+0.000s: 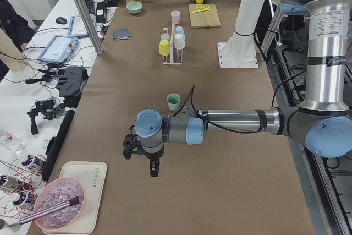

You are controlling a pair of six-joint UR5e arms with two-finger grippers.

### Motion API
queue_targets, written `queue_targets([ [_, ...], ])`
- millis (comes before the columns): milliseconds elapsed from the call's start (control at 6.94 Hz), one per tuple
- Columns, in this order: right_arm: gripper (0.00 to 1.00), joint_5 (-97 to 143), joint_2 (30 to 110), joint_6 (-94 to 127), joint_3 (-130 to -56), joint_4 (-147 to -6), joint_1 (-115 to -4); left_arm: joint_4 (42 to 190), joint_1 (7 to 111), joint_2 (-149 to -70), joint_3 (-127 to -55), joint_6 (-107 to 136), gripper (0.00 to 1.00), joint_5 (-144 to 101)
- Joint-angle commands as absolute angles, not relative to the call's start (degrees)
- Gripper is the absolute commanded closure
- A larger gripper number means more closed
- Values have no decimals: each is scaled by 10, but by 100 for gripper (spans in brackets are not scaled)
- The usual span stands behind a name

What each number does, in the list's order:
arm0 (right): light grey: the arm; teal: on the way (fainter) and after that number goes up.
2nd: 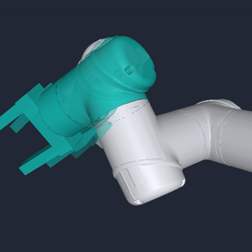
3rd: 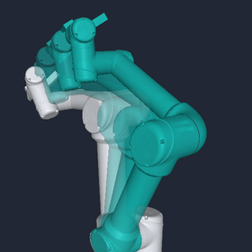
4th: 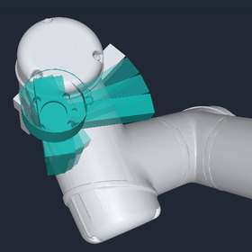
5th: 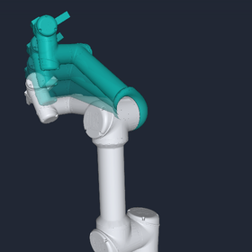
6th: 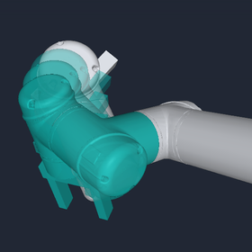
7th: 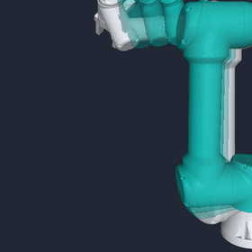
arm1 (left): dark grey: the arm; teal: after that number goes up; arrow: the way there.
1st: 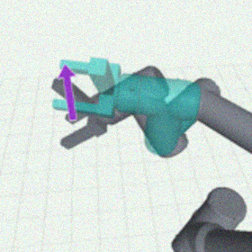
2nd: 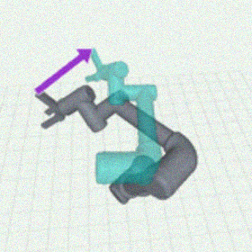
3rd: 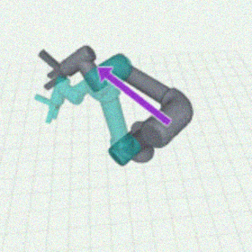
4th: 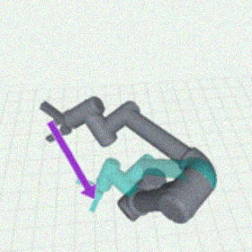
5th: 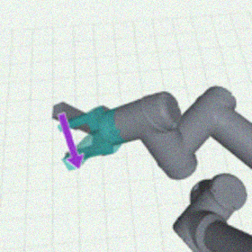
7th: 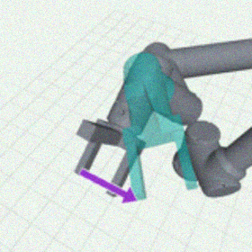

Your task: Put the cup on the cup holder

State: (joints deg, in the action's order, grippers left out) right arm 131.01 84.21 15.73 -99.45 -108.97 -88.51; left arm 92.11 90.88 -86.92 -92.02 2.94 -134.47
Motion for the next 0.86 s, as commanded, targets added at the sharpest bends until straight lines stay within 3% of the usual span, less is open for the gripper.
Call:
queue_targets([
  [0,0,1316,844,157,-1001,-1095,-885,921,909,-869,-920,29,3,-1345],
  [432,0,1352,846,163,-1004,-1093,-875,921,909,-869,-920,30,3,-1345],
  [720,0,1371,827,168,-1012,-1089,-813,921,909,-869,-921,30,3,-1345],
])
